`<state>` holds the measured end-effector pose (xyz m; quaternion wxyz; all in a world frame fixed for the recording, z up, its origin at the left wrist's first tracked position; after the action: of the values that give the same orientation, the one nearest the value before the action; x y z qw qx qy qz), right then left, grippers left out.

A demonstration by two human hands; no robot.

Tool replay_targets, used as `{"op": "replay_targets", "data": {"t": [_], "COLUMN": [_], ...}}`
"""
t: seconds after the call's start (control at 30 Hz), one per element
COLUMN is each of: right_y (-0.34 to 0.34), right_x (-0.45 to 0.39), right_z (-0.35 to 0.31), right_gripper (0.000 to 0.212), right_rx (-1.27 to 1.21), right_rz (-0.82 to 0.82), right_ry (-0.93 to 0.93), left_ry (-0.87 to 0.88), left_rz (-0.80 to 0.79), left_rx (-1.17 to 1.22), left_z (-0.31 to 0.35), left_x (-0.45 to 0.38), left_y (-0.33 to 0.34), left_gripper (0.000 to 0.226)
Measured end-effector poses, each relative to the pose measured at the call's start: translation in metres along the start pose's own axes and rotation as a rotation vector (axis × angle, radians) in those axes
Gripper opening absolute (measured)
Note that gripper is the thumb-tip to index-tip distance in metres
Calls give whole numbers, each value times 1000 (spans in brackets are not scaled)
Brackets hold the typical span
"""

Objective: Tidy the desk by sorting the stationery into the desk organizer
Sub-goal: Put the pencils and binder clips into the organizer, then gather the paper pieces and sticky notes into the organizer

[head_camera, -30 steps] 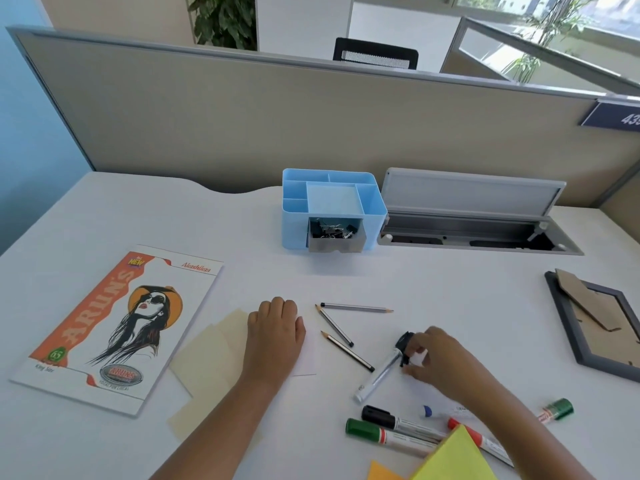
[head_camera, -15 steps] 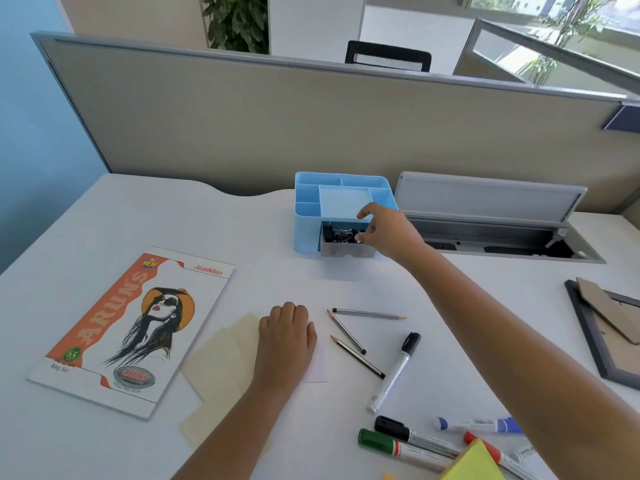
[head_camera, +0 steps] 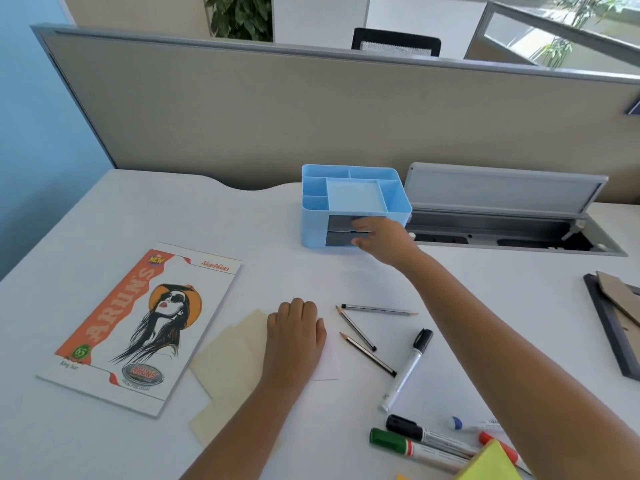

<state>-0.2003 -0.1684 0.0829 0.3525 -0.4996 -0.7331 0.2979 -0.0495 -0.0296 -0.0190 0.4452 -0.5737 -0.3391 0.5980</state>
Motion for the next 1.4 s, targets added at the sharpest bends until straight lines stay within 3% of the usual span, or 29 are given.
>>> {"op": "replay_targets", "data": {"t": [0.23, 0.37, 0.53, 0.63, 0.8, 0.93, 1.03, 1.13, 1.23, 1.4], "right_y": [10, 39, 69, 84, 96, 98, 103, 115, 123, 116], "right_x": [25, 64, 116, 147, 182, 180, 169, 161, 165, 184], "right_z": [-2, -5, -13, -12, -6, -13, -27, -34, -26, -11], "right_gripper": [39, 32, 31, 30, 29, 28, 34, 45, 49, 41], "right_rx": [15, 13, -31, -76, -116, -121, -48, 107, 254, 445], "right_rz": [5, -86, -107, -91, -88, -76, -90, -158, -195, -118], "right_ry": [-32, -81, -86, -41, -54, -51, -91, -129, -75, -21], "left_ry": [-16, -24, -221, -249, -218, -289, -302, -247, -213, -215], "left_rz": [-18, -81, -205, -239, -142, -95, -294, -486, -569, -531], "left_rx": [13, 62, 532, 797, 893, 743, 394, 211, 179, 214], "left_z": [1, -1, -11, -12, -6, -25, -50, -69, -74, -77], "left_x": [0, -1, -11, -16, -12, 17, 35, 52, 71, 82], "left_y": [0, -2, -5, -13, -55, -81, -78, -72, -65, -65], "left_gripper": [24, 24, 21, 12, 15, 11, 24, 49, 64, 68]}}
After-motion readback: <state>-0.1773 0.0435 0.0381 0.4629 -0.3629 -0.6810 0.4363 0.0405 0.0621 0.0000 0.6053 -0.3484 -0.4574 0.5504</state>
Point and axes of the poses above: each hand's wrist, its own x-axis away from the middle knuckle, its own y-axis out of the palm, z = x × y, the point moved 1 cm from there along -x, towards the middle knuckle, and after that the axes turned 7 degrees about -z, right-handed, at the moved point
